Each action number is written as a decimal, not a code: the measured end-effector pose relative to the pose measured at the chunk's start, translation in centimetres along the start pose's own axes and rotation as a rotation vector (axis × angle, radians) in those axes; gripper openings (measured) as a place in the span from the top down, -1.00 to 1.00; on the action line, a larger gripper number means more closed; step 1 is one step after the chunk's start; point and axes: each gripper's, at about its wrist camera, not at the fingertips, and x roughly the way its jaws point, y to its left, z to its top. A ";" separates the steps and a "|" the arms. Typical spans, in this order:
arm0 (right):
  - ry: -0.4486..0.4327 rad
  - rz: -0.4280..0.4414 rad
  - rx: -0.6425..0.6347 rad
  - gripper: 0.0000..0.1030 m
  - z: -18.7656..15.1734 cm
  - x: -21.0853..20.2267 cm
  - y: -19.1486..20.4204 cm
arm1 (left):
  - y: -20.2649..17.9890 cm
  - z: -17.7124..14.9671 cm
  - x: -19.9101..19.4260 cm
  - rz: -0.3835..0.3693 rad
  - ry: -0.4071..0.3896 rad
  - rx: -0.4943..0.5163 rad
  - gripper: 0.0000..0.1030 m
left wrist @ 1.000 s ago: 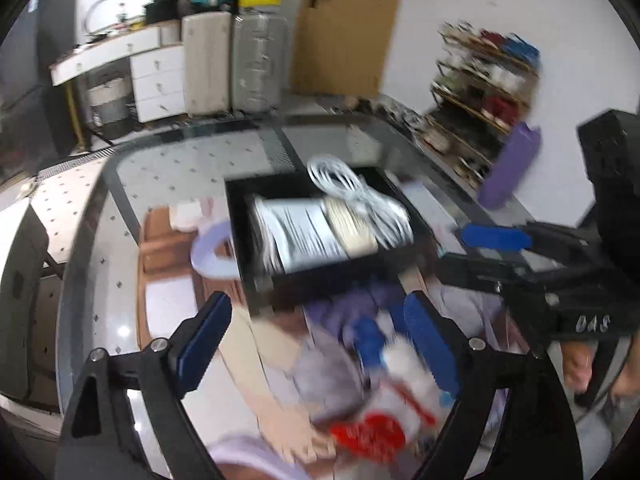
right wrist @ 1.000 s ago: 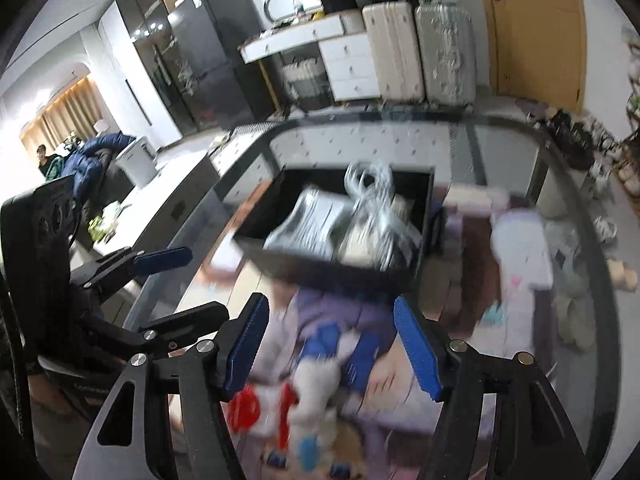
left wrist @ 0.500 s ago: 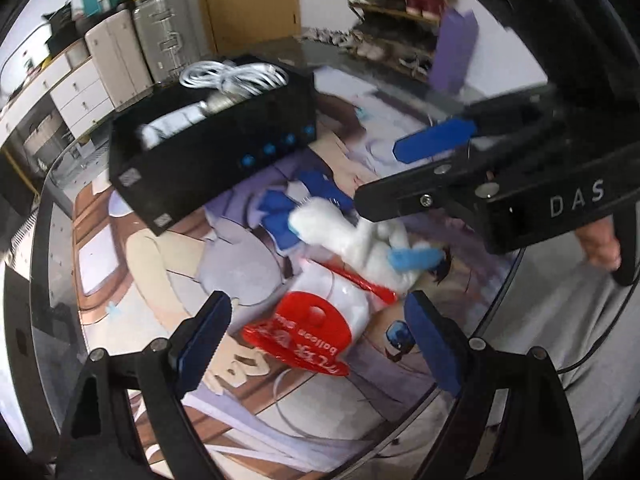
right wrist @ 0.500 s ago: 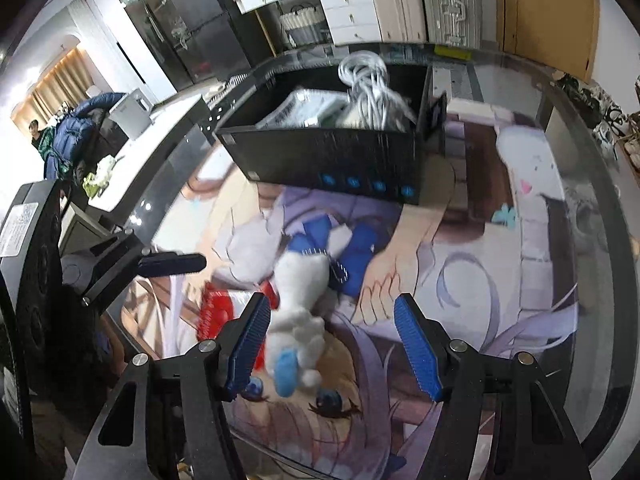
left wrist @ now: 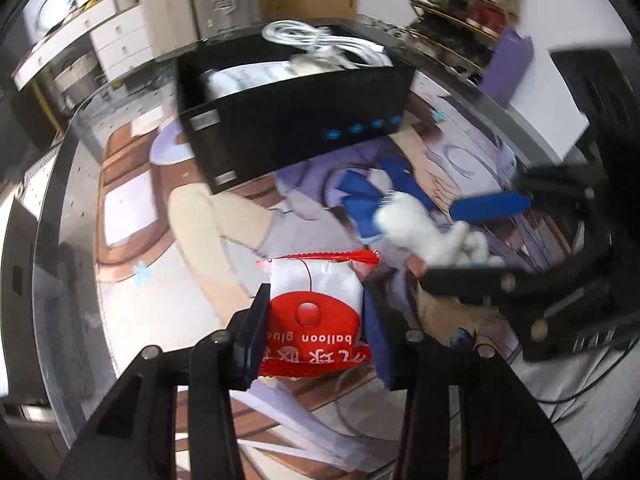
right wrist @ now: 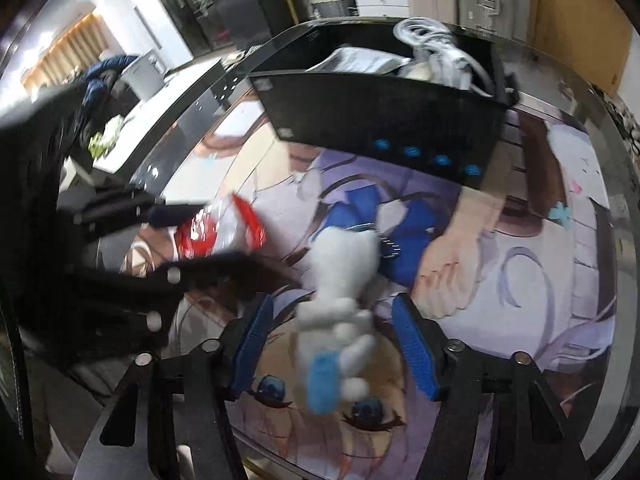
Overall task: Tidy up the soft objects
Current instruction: 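Carry the red packet and white plush toy over the black box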
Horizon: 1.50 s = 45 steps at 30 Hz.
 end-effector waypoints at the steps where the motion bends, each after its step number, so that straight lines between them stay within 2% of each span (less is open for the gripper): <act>1: 0.010 -0.016 -0.024 0.05 -0.1 0.3 0.4 | 0.3 0.0 -0.1 0.000 -0.003 -0.012 0.17; 3: 0.016 -0.057 -0.068 0.27 -0.2 0.6 1.1 | 0.7 0.0 -0.4 -0.001 -0.012 -0.024 0.17; 4: 0.019 -0.066 -0.081 0.31 -0.2 0.6 1.4 | 0.8 -0.1 -0.7 -0.002 -0.016 -0.027 0.17; 21: -0.067 -0.041 -0.070 0.33 -0.3 -3.1 1.1 | 0.8 0.7 -2.7 -0.015 -0.079 -0.040 0.17; 28: -0.132 -0.032 -0.050 0.33 0.2 -5.3 0.7 | 0.9 1.5 -4.7 -0.012 -0.148 -0.049 0.17; 31: -0.180 -0.029 -0.029 0.33 0.7 -6.8 0.2 | 1.1 2.1 -5.5 -0.027 -0.174 -0.063 0.17; 36: -0.316 -0.051 -0.007 0.33 2.6 -10.1 0.0 | 1.3 3.4 -7.0 -0.019 -0.240 -0.092 0.17; 41: -0.452 -0.081 0.010 0.33 5.0 -13.1 0.1 | 1.5 5.5 -9.4 0.012 -0.379 -0.142 0.17; 45: -0.527 -0.137 -0.001 0.33 7.2 -14.1 0.2 | 1.6 7.2 -9.6 0.031 -0.432 -0.163 0.17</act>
